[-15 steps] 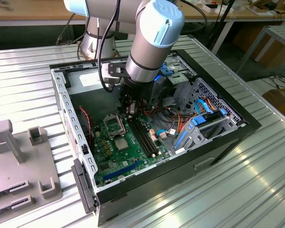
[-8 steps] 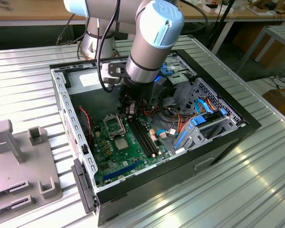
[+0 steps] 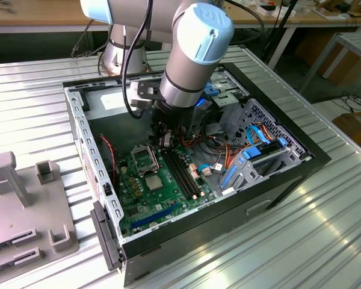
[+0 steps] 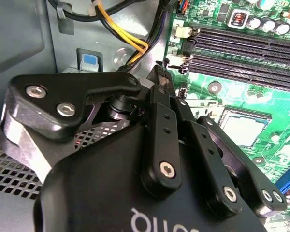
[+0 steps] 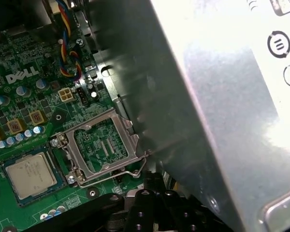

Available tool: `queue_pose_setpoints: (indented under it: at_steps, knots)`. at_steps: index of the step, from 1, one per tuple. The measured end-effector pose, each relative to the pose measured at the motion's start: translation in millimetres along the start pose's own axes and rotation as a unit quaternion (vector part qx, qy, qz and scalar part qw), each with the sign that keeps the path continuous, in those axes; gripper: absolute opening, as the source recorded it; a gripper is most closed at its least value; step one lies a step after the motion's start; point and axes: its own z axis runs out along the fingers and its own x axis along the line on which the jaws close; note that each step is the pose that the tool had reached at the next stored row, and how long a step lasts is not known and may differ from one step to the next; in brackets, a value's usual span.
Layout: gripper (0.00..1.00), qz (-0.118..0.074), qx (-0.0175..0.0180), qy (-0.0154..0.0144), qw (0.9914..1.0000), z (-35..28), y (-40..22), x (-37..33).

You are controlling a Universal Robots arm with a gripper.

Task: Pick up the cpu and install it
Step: 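Close the cpu cover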

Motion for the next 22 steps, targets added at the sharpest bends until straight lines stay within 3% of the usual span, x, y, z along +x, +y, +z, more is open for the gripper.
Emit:
queue_pose_setpoints:
  at_steps: [11, 15, 22]
  knots:
    - [0.11, 0.019, 0.0027, -0.0017, 0.99982, 4.5, -0.5, 0.7]
    - [0.11, 0.019, 0.0031, -0.0033, 0.99982, -0.1, 0.0, 0.0]
    - [0.11, 0.019, 0.0031, -0.0034, 0.99982, -0.4, 0.1, 0.0]
